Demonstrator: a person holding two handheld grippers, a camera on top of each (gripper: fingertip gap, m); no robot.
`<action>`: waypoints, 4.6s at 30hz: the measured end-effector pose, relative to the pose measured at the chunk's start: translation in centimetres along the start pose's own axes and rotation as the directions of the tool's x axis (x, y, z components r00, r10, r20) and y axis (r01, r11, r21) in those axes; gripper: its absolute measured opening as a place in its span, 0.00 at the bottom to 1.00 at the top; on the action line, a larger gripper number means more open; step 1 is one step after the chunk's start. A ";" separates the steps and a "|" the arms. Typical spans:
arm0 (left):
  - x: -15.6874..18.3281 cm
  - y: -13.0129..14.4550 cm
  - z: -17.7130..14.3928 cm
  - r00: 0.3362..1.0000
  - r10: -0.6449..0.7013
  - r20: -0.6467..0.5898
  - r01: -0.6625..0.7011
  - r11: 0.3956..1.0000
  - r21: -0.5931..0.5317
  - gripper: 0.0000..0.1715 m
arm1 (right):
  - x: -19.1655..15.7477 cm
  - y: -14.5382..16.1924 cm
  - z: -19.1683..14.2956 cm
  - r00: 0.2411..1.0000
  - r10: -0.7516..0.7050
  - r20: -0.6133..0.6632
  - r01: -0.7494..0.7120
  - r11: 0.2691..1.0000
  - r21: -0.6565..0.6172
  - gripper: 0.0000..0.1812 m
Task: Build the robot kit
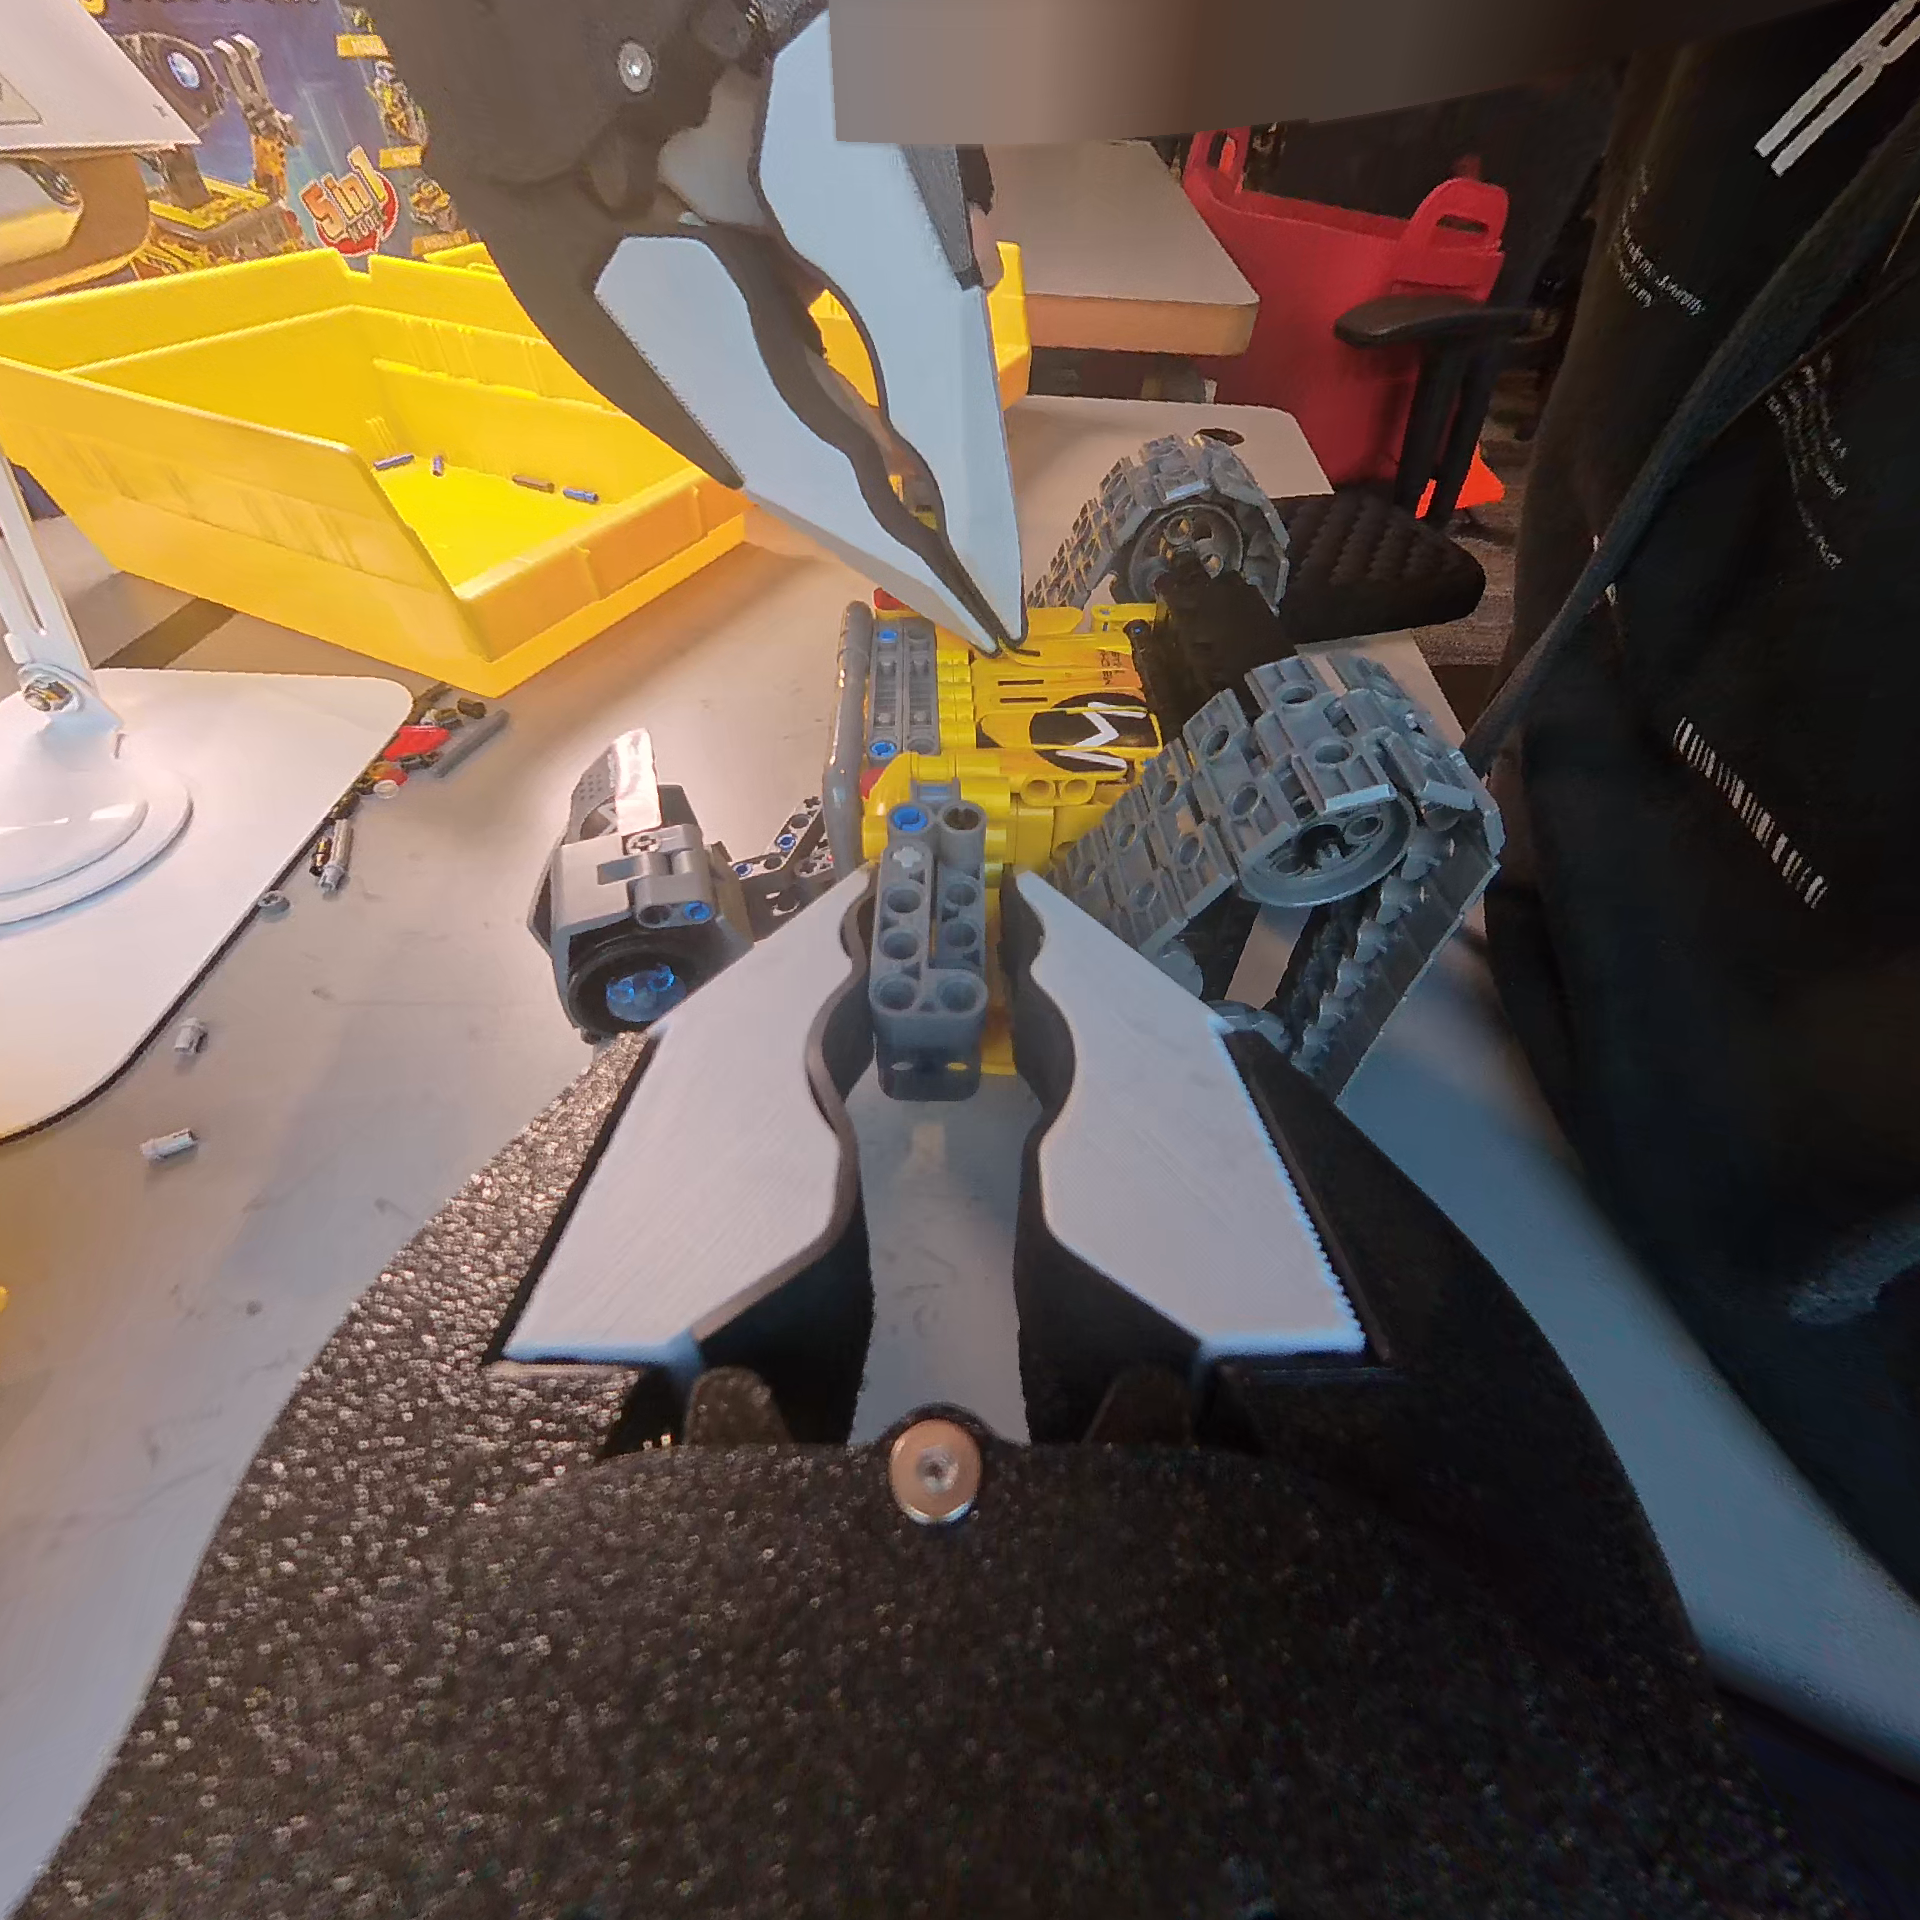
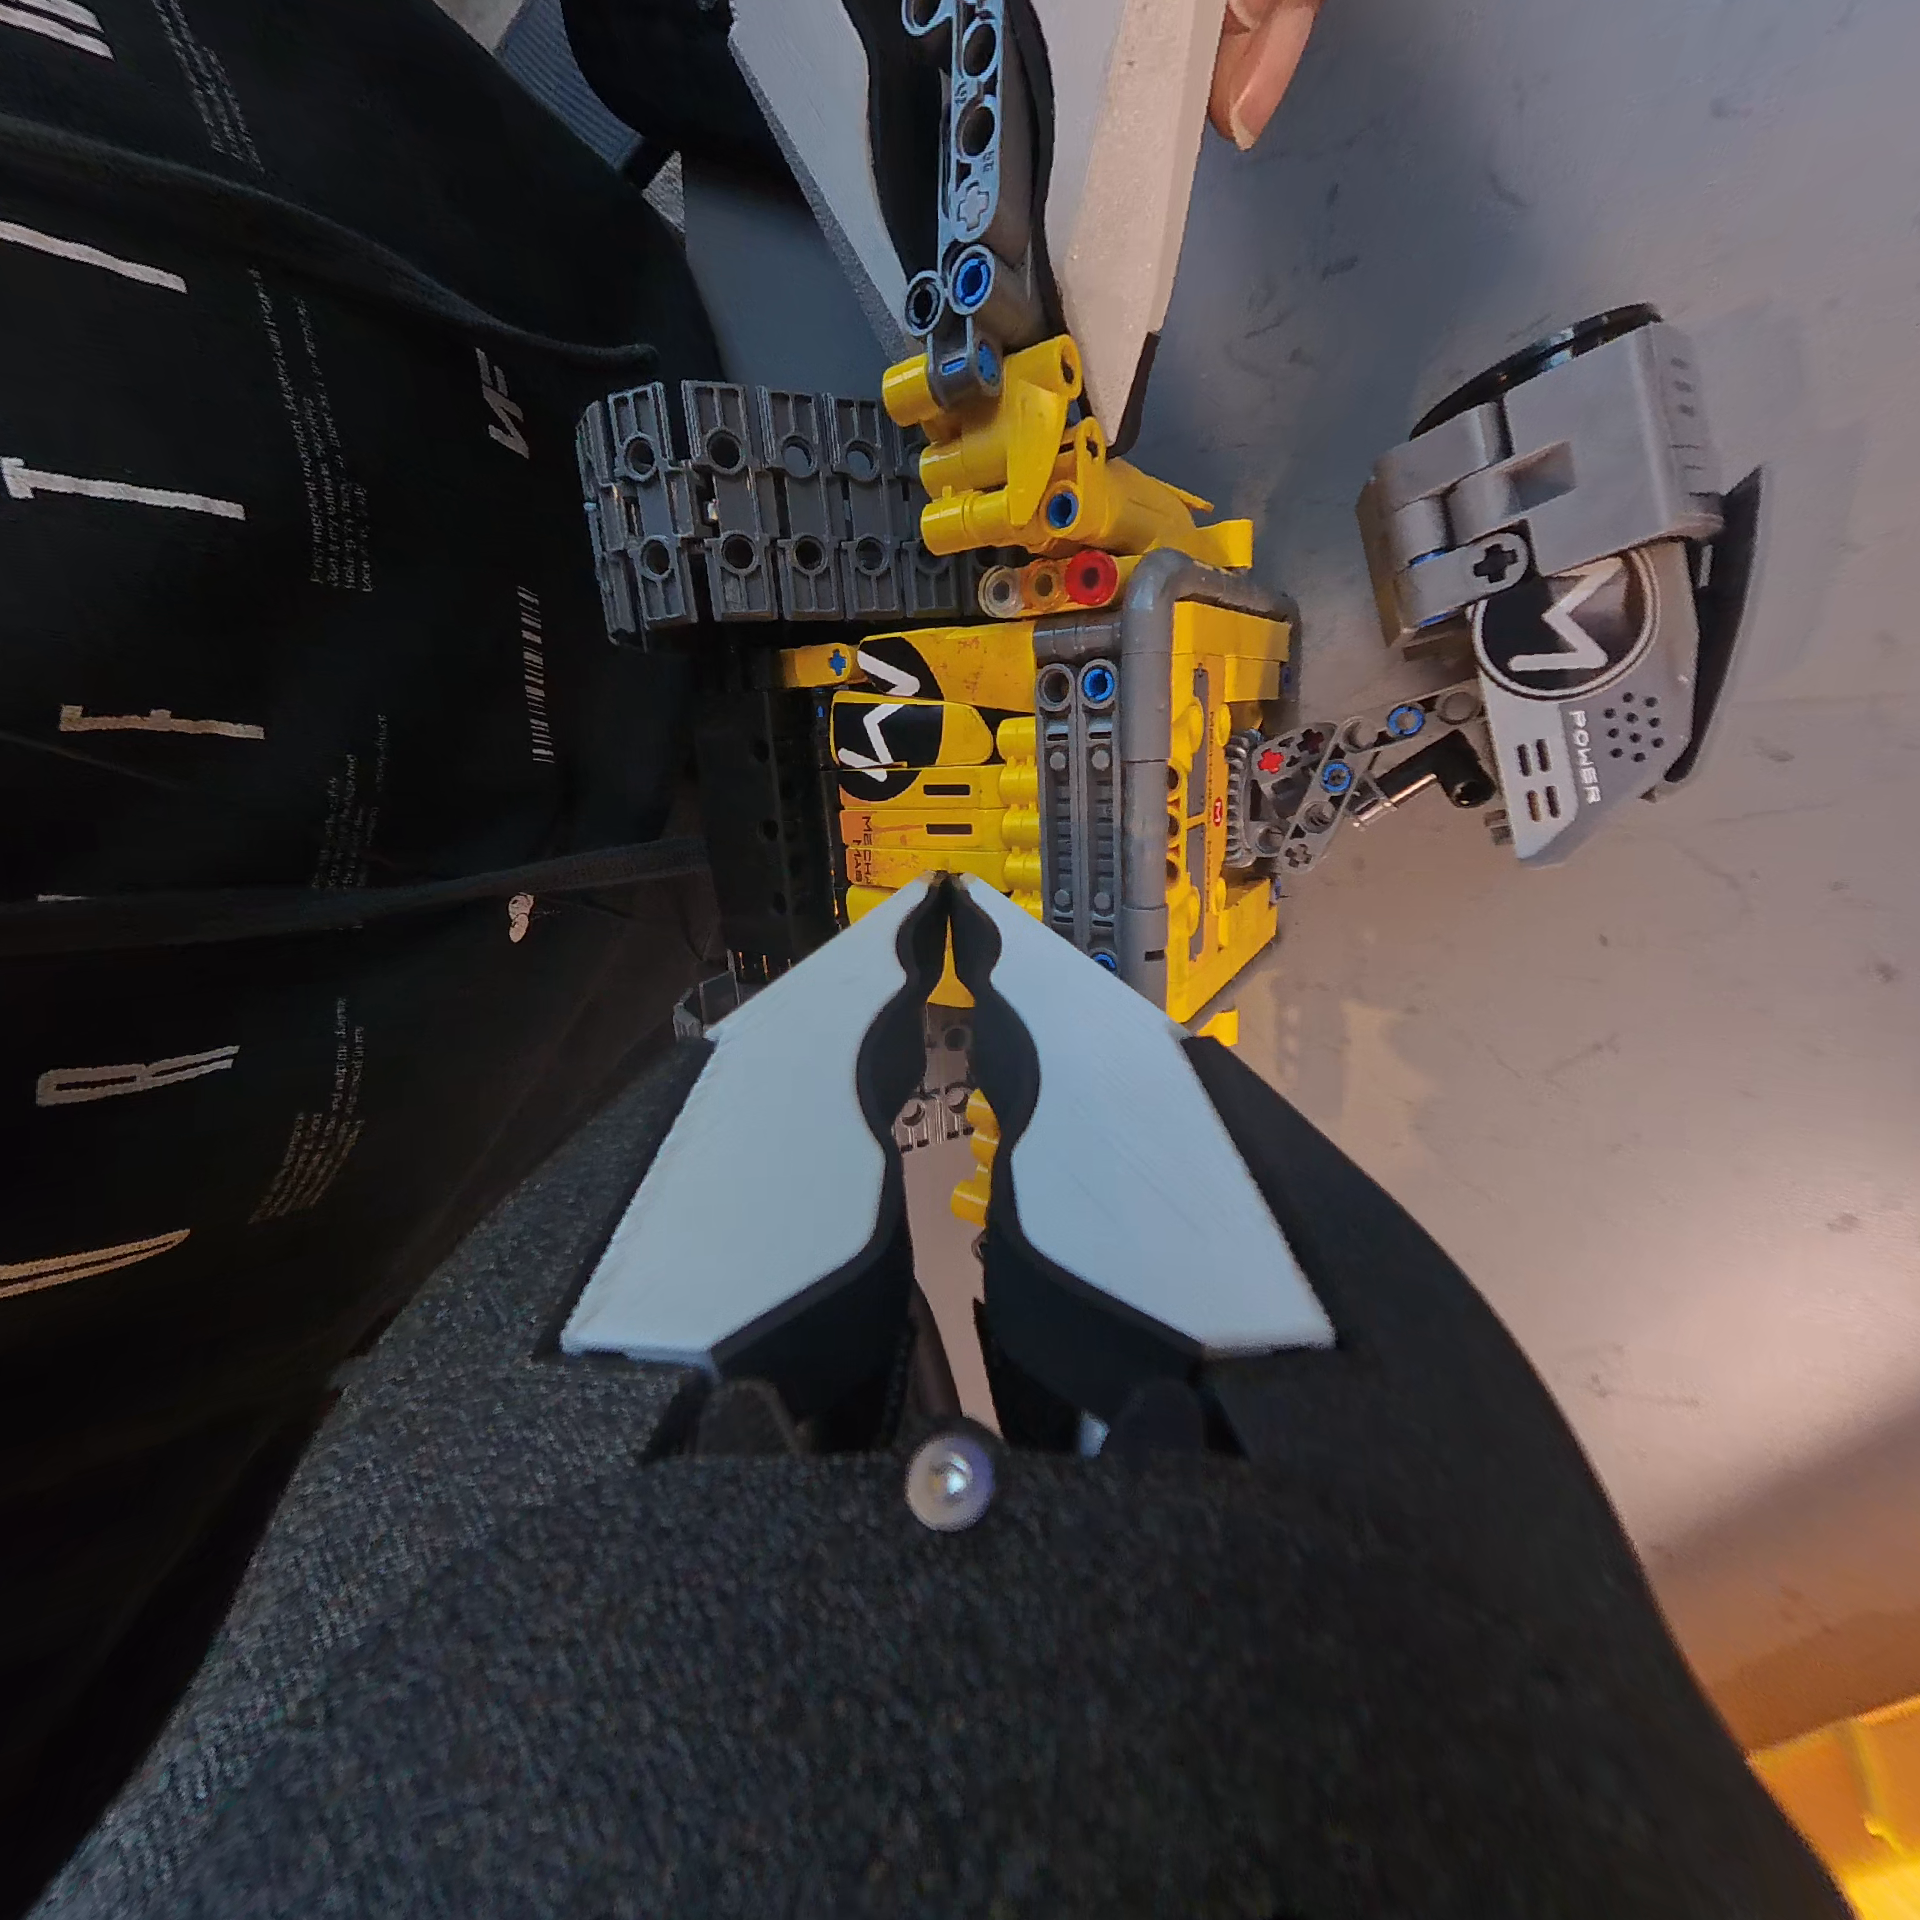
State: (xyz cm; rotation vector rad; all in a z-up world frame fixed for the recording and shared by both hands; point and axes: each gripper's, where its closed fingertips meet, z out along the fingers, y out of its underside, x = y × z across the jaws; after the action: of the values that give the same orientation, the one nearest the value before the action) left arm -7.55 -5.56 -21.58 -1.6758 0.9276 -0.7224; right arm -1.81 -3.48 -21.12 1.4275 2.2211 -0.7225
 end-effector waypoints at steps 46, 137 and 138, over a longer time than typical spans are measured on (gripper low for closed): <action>0.2 0.1 0.0 1.000 0.007 -0.005 -0.007 1.000 0.006 0.12 | 0.0 0.1 0.2 0.980 -0.063 -0.189 0.062 0.998 -0.008 0.00; 0.5 0.3 -0.1 0.999 0.046 -0.004 -0.046 0.999 0.006 0.11 | -0.8 0.3 -0.5 0.990 0.013 -0.144 -0.010 1.000 0.021 0.00; 0.5 0.3 -0.1 0.999 0.046 -0.005 -0.046 0.999 0.007 0.11 | -0.8 0.3 -0.5 0.989 0.010 -0.146 -0.008 1.000 0.017 0.00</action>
State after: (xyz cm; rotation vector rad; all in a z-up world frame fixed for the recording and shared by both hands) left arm -7.46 -6.11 -21.85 -1.6425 0.9629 -0.6984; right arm -1.20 -3.66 -20.36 1.5429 2.3208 -0.6541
